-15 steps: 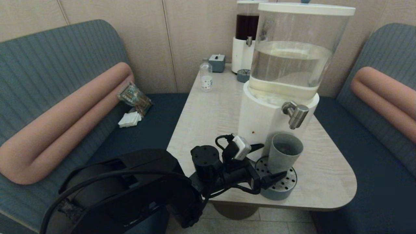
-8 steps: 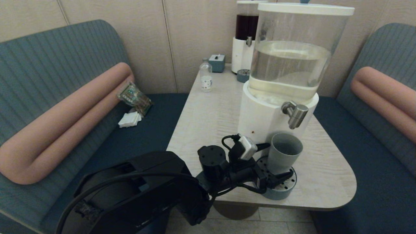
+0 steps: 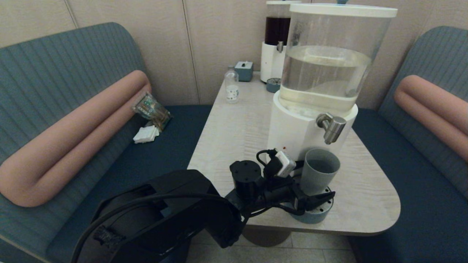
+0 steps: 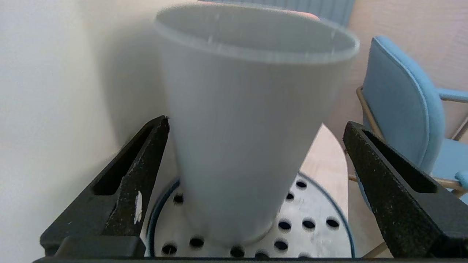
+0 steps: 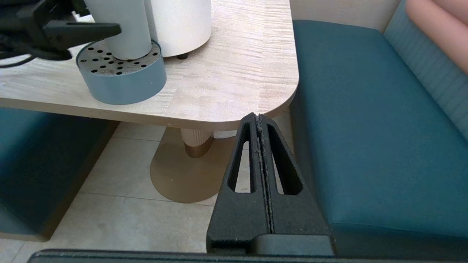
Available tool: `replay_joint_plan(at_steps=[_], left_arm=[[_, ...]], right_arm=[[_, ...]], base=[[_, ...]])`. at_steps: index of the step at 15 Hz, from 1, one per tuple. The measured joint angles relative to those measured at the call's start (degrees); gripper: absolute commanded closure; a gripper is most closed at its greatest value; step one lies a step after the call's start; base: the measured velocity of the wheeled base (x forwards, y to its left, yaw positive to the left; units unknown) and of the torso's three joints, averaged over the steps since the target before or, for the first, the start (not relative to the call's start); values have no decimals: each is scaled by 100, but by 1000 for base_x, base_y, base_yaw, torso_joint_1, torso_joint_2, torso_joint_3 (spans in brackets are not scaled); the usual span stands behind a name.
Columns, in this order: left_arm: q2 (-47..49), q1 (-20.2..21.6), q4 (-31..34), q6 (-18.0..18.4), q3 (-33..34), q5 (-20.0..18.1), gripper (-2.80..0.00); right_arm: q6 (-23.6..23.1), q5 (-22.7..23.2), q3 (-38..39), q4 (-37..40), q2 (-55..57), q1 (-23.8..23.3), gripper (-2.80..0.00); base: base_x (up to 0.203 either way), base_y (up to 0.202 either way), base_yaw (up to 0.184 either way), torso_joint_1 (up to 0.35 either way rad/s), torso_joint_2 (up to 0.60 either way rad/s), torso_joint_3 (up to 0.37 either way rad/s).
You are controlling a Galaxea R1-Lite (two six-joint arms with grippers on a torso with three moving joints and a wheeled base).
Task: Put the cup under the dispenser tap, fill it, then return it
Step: Place the cup next to the water dispenser
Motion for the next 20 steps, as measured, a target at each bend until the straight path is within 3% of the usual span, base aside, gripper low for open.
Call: replay_joint_plan(at_steps=[7, 8, 15, 20], left_arm=[[28, 2, 410, 0, -417, 25, -280], [49, 7, 410, 0, -454, 35, 0], [201, 18, 376, 0, -707, 93, 0], [97, 7, 326, 13, -459, 118, 0]], right_arm=[[2, -1, 0, 0, 0, 0, 0], [2, -1, 0, 0, 0, 0, 0], [0, -1, 0, 2, 0, 0, 0], [2, 0, 0, 2, 0, 0, 0]], base=[[0, 0, 0, 0, 0, 0], [0, 0, 0, 0, 0, 0], [0, 0, 0, 0, 0, 0], [0, 0, 0, 0, 0, 0]])
